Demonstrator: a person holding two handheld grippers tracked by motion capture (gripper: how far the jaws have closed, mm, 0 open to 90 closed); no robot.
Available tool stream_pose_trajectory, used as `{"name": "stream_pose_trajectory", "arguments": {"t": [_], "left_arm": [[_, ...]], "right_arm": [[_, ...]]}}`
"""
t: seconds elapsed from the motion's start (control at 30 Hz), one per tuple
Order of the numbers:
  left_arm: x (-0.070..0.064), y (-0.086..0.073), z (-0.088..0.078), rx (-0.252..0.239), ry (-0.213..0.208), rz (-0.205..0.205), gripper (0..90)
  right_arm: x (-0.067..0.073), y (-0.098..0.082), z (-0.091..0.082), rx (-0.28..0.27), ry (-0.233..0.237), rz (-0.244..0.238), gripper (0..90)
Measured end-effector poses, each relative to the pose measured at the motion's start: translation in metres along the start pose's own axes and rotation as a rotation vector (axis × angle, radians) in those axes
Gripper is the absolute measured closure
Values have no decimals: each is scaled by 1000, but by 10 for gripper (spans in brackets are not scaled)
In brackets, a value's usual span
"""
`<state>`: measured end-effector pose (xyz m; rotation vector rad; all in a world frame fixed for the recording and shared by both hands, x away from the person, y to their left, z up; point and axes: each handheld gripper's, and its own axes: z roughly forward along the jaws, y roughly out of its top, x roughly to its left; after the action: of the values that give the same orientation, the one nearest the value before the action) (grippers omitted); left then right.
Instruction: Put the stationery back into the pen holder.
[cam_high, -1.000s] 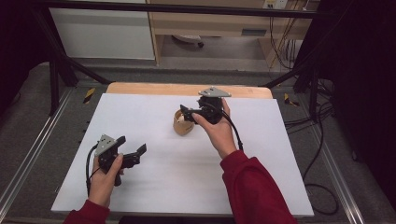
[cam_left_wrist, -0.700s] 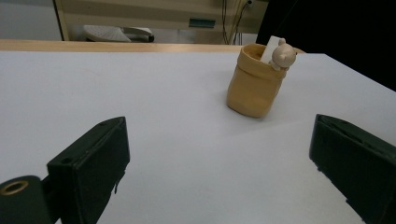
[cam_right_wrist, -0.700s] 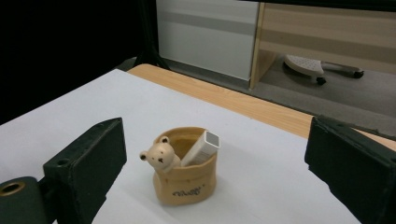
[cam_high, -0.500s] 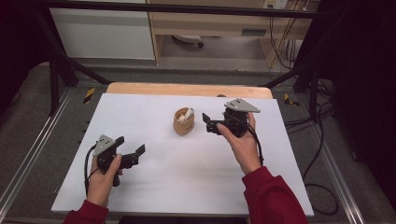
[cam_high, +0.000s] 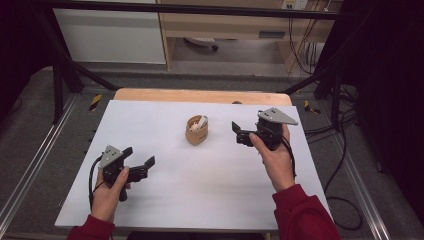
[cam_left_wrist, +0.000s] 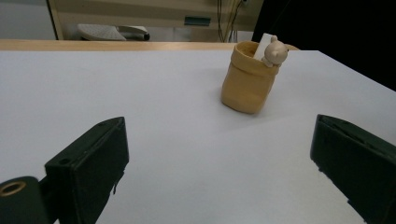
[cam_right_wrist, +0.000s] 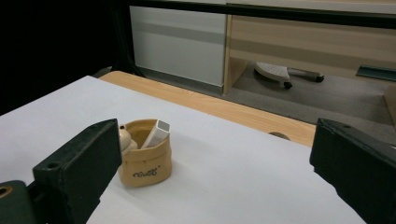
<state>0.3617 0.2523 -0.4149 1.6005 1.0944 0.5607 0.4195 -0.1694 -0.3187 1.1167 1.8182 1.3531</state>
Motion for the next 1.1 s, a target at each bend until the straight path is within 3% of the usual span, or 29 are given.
{"name": "stream_pose_trajectory", "arguments": {"t": [0.23, 0.43, 0.73, 1.1], "left_arm": [[-3, -1, -3, 12, -12, 12, 47], [-1, -3, -10, 14, -13, 17, 47], [5, -6, -22, 21, -2, 9, 49], [6, -11, -35, 51, -10, 26, 50]], "right_arm": [[-12, -4, -18, -14, -13, 9, 26], [-20, -17, -33, -6, -24, 2, 49], [-31, -56, -58, -30, -53, -14, 44], [-37, -106, -70, 12, -75, 0, 36]]}}
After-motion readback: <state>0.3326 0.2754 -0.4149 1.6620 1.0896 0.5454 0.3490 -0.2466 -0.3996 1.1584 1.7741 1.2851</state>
